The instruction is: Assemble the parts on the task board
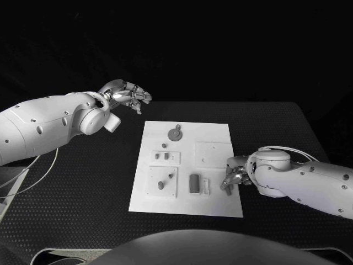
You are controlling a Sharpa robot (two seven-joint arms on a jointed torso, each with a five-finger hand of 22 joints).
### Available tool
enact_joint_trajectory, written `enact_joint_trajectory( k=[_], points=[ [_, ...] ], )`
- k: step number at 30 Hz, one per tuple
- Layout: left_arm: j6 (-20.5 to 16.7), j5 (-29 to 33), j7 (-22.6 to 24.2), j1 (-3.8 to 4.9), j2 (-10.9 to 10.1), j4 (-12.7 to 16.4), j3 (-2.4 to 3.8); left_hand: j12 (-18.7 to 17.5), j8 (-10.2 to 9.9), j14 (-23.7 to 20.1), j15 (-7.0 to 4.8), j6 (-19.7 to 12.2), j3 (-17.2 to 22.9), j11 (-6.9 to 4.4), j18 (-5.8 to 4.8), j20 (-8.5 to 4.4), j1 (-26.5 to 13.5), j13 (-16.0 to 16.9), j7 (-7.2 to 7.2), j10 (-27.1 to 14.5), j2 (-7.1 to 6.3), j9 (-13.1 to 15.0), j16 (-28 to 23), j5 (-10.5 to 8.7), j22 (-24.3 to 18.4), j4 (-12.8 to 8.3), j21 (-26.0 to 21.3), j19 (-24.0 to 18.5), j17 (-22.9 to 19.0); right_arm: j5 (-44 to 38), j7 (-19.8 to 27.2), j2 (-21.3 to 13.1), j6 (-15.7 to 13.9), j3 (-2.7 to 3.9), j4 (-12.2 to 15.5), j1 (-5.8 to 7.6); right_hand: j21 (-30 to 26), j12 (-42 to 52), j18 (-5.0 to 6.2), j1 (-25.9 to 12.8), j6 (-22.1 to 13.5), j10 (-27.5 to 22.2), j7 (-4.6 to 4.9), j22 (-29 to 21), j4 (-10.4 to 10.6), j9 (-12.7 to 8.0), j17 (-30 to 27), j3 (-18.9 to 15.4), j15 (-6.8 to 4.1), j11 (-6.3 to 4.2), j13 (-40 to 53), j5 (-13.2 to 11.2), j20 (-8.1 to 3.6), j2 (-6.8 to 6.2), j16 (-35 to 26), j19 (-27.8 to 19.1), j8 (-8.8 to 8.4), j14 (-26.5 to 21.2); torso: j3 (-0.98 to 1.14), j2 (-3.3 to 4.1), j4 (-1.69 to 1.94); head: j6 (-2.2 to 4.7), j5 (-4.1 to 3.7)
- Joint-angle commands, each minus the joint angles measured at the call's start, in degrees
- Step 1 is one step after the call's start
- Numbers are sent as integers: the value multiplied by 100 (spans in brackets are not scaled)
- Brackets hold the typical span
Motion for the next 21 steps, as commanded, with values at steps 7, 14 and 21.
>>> enact_joint_trajectory(
  k=[7,14,21],
  points=[
    [69,8,29,2,8,4,2,3,36,31,13,-2,10,32,280,-1,-35,8,38,-17,-6,-8,-23,-4,6,33,-11,47,9,1398,68,-180,-361,-155,74,-166,27,-26,193,611,-655,0,493,101,-23,-18,0,212,70,68,-6,17,52,515,-24,-39,-862,19,0,-5,-2,1,9],
    [65,8,23,2,5,2,2,3,37,32,13,-4,10,32,280,-1,-34,9,39,-18,-5,-10,-24,-4,8,34,-11,48,11,1867,143,-289,-623,-133,144,-48,33,-22,196,611,-641,3,494,103,-25,-25,22,236,73,69,-5,17,60,538,-15,-36,-861,31,5,1,-11,1,18],
    [82,7,10,2,10,1,2,3,38,33,13,-5,10,32,280,-1,-30,9,39,-19,-6,-12,-25,-4,9,33,-12,48,13,2406,269,-353,-963,-100,238,63,43,-14,206,619,-617,10,489,105,-27,-29,41,256,70,65,-2,17,64,541,-3,-29,-854,42,2,2,-5,1,28]
  ],
)
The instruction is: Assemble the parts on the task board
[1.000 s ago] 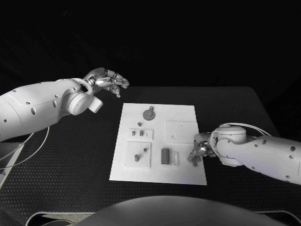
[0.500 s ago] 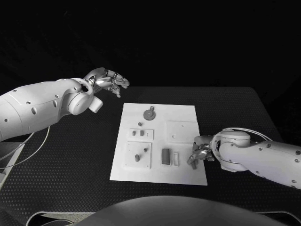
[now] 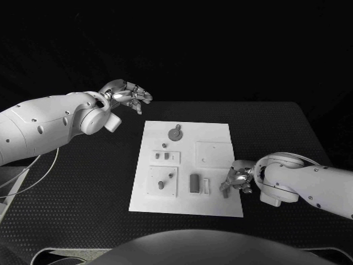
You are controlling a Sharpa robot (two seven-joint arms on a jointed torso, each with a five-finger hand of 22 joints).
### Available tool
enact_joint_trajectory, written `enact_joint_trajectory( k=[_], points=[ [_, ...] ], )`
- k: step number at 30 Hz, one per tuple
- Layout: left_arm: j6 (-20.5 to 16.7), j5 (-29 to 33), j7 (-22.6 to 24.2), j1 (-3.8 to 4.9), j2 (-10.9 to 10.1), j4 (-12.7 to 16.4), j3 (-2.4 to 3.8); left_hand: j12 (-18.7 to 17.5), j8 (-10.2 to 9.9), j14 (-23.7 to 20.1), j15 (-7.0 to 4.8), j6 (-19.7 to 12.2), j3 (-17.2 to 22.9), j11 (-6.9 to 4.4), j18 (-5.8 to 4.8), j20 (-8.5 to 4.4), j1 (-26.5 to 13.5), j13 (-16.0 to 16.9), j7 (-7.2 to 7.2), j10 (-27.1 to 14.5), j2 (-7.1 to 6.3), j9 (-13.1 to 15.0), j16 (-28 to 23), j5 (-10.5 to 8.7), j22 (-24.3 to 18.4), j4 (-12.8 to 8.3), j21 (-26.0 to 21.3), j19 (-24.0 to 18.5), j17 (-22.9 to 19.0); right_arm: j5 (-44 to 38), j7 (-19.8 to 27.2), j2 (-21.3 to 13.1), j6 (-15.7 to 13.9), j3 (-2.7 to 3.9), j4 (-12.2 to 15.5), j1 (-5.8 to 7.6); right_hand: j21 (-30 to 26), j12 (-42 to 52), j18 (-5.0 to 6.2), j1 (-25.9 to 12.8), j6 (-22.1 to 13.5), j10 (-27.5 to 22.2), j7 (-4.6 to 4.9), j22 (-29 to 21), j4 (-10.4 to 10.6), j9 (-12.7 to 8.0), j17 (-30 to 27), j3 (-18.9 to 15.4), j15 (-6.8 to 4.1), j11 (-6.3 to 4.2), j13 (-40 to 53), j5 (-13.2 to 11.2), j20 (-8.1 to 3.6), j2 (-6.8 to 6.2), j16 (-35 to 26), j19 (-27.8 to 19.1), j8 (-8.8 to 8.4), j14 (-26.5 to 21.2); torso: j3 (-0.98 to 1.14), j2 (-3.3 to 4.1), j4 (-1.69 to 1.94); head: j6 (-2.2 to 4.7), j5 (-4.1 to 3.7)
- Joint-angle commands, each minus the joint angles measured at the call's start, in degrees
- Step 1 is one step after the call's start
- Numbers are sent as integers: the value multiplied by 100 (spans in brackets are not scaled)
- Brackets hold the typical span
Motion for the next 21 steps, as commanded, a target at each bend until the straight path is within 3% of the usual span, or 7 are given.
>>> enact_joint_trajectory(
  k=[1,7,21],
  points=[
    [84,8,28,2,7,6,2,3,38,33,13,-5,10,32,281,-2,-31,10,40,-19,-6,-7,-25,-4,6,33,-12,49,9,640,94,-5,-357,9,29,36,22,-10,231,271,-322,61,332,104,-121,16,6,165,8,-3,-3,23,28,279,-3,19,38,46,2,3,0,1,12],
    [99,8,24,2,13,6,2,3,39,33,14,-6,10,32,280,-1,-30,10,40,-19,-7,-9,-26,-4,7,34,-12,50,11,1014,130,45,-558,38,52,89,33,-1,234,254,-275,66,321,104,-120,17,11,170,0,-14,0,22,34,254,6,26,57,50,1,3,1,1,18],
    [108,7,16,2,24,4,2,2,42,33,14,-8,8,33,280,0,-31,10,41,-21,-9,-12,-28,-4,9,35,-13,49,14,1028,142,251,-531,40,15,117,37,1,233,245,-264,66,316,103,-121,14,2,170,-6,-18,1,22,35,227,5,27,60,45,1,3,2,1,27]
  ],
)
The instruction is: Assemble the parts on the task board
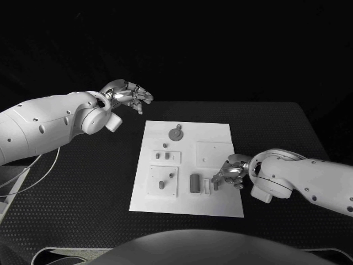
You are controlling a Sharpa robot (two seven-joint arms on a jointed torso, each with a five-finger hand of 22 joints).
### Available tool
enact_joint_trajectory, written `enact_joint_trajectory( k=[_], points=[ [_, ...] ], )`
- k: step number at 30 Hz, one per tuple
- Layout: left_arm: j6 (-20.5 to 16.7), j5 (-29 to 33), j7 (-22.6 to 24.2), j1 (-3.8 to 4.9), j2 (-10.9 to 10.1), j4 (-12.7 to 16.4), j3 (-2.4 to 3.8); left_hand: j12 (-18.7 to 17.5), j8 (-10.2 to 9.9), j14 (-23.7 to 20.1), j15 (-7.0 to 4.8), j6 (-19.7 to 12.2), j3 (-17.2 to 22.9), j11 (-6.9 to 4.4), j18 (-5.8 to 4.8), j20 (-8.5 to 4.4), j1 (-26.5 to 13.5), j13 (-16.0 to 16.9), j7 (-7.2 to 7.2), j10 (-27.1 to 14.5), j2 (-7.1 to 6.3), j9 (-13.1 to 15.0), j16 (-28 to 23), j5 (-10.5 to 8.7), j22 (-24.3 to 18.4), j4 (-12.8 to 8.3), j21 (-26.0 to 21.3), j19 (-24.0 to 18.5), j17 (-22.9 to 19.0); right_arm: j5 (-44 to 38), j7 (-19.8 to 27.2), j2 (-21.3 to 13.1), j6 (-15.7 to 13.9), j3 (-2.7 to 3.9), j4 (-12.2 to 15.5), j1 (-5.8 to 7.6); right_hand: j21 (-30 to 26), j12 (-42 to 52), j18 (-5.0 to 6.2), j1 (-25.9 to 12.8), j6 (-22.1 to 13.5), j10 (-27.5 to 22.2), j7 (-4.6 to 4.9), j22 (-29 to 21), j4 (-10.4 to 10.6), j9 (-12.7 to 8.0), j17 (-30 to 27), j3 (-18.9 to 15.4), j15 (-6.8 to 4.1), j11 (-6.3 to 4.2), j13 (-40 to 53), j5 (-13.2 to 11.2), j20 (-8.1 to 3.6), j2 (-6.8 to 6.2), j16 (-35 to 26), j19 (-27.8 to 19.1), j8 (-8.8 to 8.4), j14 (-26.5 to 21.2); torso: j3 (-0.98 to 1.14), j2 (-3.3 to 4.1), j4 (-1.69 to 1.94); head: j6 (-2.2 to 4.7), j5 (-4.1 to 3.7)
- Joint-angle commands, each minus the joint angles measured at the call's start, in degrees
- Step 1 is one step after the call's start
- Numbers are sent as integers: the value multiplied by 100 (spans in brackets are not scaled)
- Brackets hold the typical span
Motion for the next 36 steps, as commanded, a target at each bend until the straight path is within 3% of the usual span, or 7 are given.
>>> enact_joint_trajectory(
  k=[1,6,21,28,36],
  points=[
    [94,7,33,2,17,6,2,2,19,33,14,-8,8,34,280,13,-31,5,41,-22,-9,-7,-29,-4,10,36,-13,37,10,161,71,116,-23,2,-32,1,37,1,245,244,-223,65,257,101,-134,7,-1,156,-3,-15,1,39,5,224,6,16,26,28,2,0,-1,1,-4],
    [100,7,35,2,34,9,2,2,20,33,15,-9,8,34,280,13,-31,5,41,-23,-10,-8,-30,-4,11,36,-13,36,11,235,10,317,205,-2,-161,0,37,1,245,240,-224,64,256,101,-133,6,-9,156,-4,-15,1,39,5,221,4,16,26,25,-1,0,3,1,-2],
    [107,7,30,2,28,9,2,2,22,33,15,-11,6,35,280,13,-30,6,42,-24,-11,-11,-33,-4,13,37,-15,36,14,239,-106,458,371,-45,-266,-10,36,-1,245,230,-228,61,257,99,-130,2,-16,158,-4,-15,0,39,8,219,0,13,21,20,3,0,1,1,11],
    [106,7,29,2,17,15,2,2,24,33,15,-11,5,35,280,13,-30,6,42,-25,-13,-12,-34,-4,14,38,-16,35,16,144,-115,411,337,-63,-245,-15,35,-1,245,224,-228,59,257,98,-130,0,-13,158,-4,-15,0,39,9,219,1,12,20,21,0,-2,-13,1,25],
    [103,7,28,2,11,11,2,2,26,33,16,-12,4,35,280,14,-30,6,42,-26,-12,-15,-36,-4,15,39,-17,35,18,32,-117,404,276,-63,-258,-18,36,-1,245,217,-227,58,257,97,-130,-2,-9,158,-4,-15,0,39,11,218,2,12,19,23,1,-2,-1,1,15]
  ],
)
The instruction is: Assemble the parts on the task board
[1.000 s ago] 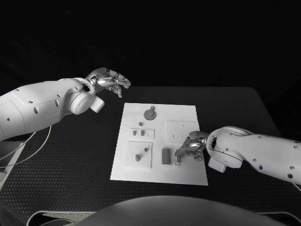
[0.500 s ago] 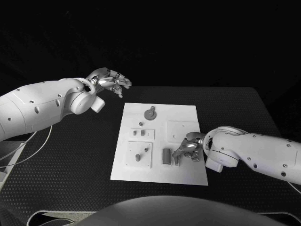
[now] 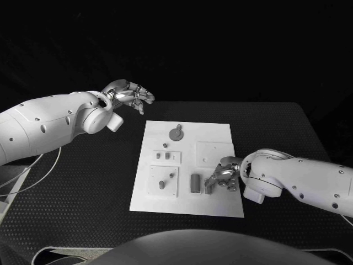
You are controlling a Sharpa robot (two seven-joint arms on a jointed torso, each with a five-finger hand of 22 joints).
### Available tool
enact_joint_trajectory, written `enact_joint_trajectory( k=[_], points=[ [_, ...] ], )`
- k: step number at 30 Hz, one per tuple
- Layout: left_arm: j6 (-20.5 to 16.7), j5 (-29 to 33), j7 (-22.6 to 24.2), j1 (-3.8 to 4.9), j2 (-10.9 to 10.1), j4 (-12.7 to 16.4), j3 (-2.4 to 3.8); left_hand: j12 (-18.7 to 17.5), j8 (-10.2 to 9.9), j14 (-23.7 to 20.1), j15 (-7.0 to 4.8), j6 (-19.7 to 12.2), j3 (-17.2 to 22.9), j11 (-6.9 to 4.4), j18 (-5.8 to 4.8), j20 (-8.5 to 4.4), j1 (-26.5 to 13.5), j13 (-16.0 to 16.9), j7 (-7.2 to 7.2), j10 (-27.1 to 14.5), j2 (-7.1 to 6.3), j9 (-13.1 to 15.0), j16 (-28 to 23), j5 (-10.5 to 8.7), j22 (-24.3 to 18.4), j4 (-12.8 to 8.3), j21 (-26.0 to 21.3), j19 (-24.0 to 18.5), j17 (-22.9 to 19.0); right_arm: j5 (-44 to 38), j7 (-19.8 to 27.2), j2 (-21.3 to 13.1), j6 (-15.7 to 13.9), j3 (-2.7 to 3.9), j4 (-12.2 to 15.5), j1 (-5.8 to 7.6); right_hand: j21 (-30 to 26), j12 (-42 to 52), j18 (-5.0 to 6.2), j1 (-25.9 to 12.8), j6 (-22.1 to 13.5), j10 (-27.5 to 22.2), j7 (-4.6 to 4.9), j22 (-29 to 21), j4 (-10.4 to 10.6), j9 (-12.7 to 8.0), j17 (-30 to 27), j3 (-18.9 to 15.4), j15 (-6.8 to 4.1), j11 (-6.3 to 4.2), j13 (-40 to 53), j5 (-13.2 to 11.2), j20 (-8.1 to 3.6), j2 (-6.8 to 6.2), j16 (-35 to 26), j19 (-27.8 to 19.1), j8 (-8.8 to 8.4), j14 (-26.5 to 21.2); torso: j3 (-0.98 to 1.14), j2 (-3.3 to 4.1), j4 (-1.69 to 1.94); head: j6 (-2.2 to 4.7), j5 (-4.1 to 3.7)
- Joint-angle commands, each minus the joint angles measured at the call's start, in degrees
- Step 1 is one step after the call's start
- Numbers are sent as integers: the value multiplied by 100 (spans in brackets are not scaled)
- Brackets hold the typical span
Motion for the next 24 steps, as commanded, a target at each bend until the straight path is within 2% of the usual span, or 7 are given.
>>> enact_joint_trajectory(
  k=[1,13,24],
  points=[
    [85,7,38,2,-3,5,2,2,26,33,16,-12,4,21,280,10,-30,8,42,-12,-12,-10,-36,-4,7,39,-17,39,9,-147,-22,-6,3,0,-5,-6,36,-1,245,217,-217,46,231,99,-127,2,1,161,-16,-26,-1,16,0,217,1,22,40,33,-3,0,7,1,-9],
    [96,7,39,2,5,5,2,2,28,33,16,-13,4,22,280,10,-31,8,42,-13,-10,-13,-38,-4,8,42,-18,39,11,-163,-1,56,-68,1,-72,-18,36,0,245,200,-218,45,232,97,-125,-2,-6,159,-16,-25,-1,16,3,213,-1,23,37,30,-4,2,7,1,-6],
    [97,7,39,2,5,5,2,2,30,33,16,-15,3,22,280,10,-31,9,43,-14,-11,-15,-40,-4,10,43,-19,39,14,-155,-19,102,-64,1,-144,-29,27,-5,245,17,-220,33,241,81,-111,-33,-41,105,-9,-17,-5,15,18,97,-19,32,17,19,-5,1,9,1,9]
  ],
)
